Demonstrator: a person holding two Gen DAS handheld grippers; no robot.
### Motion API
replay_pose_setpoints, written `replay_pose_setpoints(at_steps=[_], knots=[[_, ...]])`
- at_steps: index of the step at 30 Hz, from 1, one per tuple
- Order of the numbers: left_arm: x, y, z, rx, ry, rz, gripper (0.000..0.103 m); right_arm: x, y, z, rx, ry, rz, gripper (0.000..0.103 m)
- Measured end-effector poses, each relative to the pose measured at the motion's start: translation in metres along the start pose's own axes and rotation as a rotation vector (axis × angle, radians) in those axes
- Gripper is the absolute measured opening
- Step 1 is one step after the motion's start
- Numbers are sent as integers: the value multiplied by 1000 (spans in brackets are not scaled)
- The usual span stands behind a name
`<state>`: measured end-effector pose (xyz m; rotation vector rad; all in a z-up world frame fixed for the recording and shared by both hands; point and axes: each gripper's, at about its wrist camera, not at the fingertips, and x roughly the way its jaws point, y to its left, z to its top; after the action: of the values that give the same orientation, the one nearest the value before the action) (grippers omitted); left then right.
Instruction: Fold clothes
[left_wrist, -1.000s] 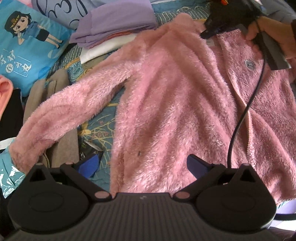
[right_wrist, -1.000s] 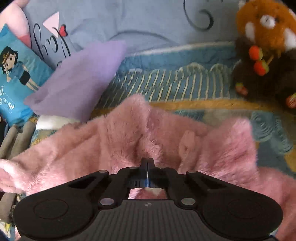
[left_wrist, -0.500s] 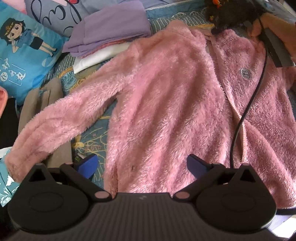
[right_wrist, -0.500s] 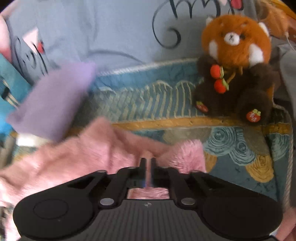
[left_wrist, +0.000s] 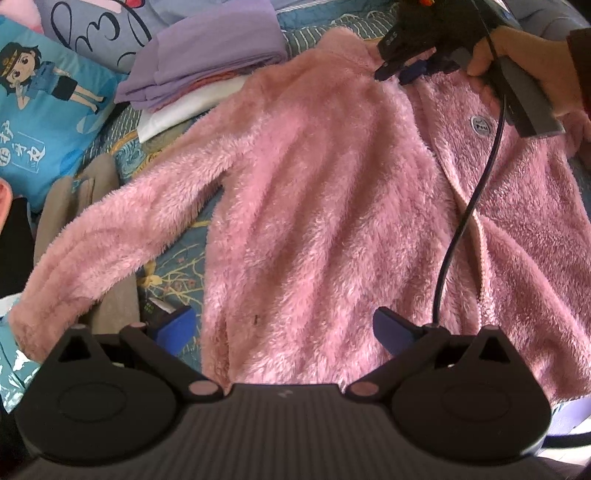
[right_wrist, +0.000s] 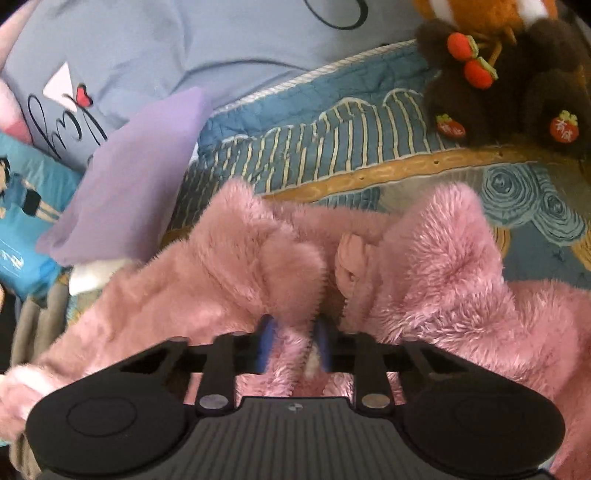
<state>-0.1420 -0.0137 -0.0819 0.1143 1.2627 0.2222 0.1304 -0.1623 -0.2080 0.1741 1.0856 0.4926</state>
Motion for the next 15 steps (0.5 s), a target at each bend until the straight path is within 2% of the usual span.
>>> replay_pose_setpoints(at_steps=[2, 4, 7, 9, 13, 15], knots=[[0, 1, -1, -9, 1, -4, 103, -13, 5, 1, -39, -44, -39, 12], [-1, 1, -1, -12, 0, -5, 103, -16, 4, 3, -40, -45, -68, 12], [1, 1, -1, -16, 0, -7, 103, 1, 5, 3, -90, 18, -137, 12], [2, 1, 0, -13, 4, -6, 103, 7, 8, 4, -100, 35, -138, 14], [1, 1, -2, 5, -6, -7, 103, -11, 13, 6, -87, 0, -106, 27], [1, 1, -3, 1, -7, -5, 103, -34, 11, -3, -97, -43, -96, 40]])
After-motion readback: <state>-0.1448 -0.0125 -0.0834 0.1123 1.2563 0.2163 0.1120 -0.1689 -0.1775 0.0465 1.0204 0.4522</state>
